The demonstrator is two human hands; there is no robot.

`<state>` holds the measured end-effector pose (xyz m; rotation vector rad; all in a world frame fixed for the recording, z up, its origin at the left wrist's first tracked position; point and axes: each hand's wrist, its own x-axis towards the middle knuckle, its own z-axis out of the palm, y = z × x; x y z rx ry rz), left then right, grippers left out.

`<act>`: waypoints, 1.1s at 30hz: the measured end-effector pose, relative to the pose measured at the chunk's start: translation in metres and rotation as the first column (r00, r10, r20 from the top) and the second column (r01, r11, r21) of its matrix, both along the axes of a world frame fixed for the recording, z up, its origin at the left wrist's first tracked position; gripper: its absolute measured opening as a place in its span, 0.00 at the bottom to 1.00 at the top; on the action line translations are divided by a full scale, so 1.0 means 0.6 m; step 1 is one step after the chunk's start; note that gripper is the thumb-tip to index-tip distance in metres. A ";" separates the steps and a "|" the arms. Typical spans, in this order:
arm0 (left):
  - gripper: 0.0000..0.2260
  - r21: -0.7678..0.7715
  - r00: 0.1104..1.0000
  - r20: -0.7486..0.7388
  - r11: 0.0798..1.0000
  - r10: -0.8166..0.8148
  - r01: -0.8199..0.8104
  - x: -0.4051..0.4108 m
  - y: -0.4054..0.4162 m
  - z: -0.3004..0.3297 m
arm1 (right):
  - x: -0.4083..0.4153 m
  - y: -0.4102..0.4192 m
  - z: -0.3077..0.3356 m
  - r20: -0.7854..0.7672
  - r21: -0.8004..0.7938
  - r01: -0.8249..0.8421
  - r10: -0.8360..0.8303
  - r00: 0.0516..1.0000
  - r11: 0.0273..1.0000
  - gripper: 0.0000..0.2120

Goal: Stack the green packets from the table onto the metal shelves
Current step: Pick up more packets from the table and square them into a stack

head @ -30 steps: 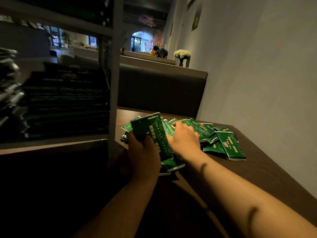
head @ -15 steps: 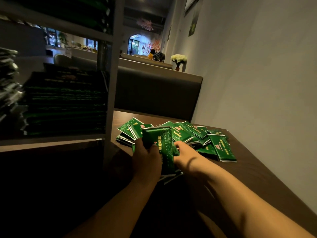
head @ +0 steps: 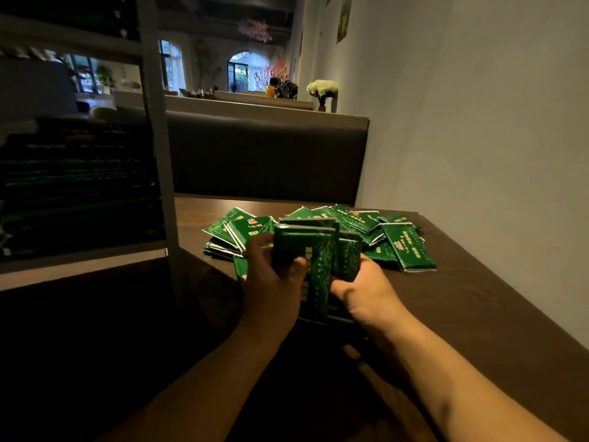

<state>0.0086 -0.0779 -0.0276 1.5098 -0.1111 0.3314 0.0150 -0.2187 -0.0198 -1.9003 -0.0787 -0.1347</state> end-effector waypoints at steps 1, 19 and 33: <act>0.20 -0.031 1.000 0.002 0.999 0.008 -0.008 0.001 0.001 0.000 | 0.000 -0.004 0.000 0.008 0.018 -0.007 0.007 1.000 1.000 0.06; 0.13 -0.201 0.999 -0.022 0.979 0.024 -0.028 -0.001 0.008 0.010 | -0.026 0.007 -0.002 0.232 0.235 -0.164 0.108 0.967 0.958 0.06; 0.16 -0.061 0.981 0.002 0.979 -0.193 0.193 -0.022 -0.014 -0.001 | -0.022 0.027 -0.021 0.062 0.105 -0.115 0.109 0.992 0.988 0.25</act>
